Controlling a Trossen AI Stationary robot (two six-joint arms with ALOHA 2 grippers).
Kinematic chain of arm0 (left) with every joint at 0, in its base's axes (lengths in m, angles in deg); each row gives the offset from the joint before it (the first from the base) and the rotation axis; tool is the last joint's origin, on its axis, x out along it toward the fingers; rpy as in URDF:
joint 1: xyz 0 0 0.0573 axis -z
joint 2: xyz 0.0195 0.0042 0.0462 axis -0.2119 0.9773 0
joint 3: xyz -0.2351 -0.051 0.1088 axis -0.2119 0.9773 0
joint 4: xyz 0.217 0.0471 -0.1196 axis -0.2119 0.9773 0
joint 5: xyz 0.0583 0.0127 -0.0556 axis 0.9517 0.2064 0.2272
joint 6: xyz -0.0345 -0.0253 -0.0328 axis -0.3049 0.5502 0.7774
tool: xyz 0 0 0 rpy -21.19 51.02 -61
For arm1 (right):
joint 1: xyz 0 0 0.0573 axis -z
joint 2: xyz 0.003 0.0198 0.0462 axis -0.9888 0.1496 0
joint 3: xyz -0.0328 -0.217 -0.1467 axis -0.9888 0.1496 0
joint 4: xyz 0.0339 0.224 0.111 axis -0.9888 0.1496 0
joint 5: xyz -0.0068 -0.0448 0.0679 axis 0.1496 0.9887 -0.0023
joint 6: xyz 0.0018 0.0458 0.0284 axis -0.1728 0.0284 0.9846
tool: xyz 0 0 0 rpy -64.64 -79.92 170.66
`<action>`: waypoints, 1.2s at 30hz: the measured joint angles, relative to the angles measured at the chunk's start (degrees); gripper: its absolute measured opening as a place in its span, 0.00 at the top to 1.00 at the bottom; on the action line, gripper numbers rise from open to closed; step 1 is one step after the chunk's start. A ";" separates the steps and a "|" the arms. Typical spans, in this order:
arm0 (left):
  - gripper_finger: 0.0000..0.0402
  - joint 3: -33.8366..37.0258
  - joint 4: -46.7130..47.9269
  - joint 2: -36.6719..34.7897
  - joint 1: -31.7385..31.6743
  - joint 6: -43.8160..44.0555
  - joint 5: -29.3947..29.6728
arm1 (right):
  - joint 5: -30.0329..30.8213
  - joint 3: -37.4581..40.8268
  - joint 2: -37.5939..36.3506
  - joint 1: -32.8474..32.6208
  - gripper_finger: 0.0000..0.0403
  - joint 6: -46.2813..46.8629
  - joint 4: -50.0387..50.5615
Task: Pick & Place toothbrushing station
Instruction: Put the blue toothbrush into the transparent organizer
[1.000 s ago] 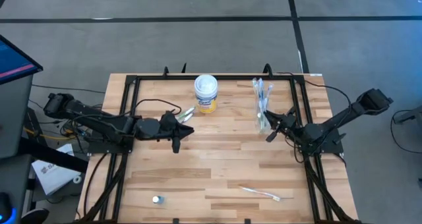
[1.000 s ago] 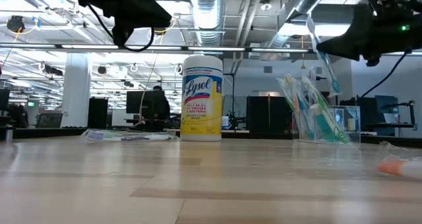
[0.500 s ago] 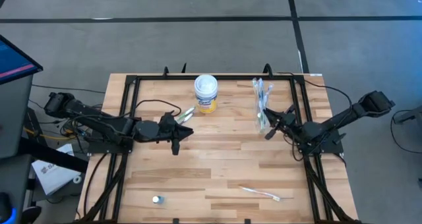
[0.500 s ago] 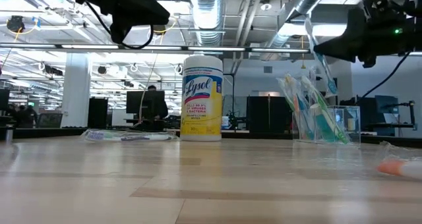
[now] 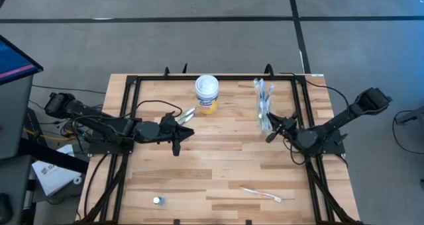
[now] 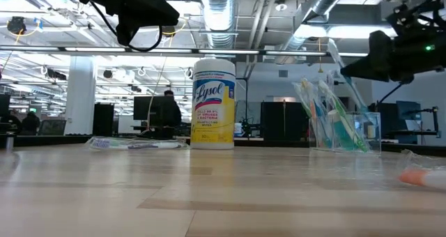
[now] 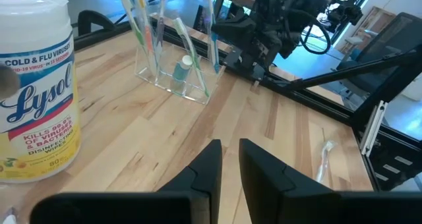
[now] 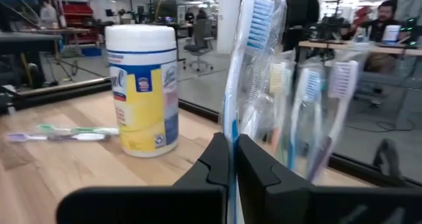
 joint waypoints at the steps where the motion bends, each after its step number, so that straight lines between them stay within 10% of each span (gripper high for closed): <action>1: 0.88 0.00 -0.01 0.00 0.00 -0.02 0.00 | 1.61 0.00 0.41 -1.05 1.00 0.48 0.29; 14: 0.88 0.00 -0.05 0.00 0.00 -0.06 0.07 | 13.57 0.05 6.86 -6.28 1.00 22.78 11.02; 36: 0.88 -0.02 -0.02 0.00 -0.02 -0.06 0.44 | 13.53 -0.57 20.42 -6.95 0.90 36.83 10.76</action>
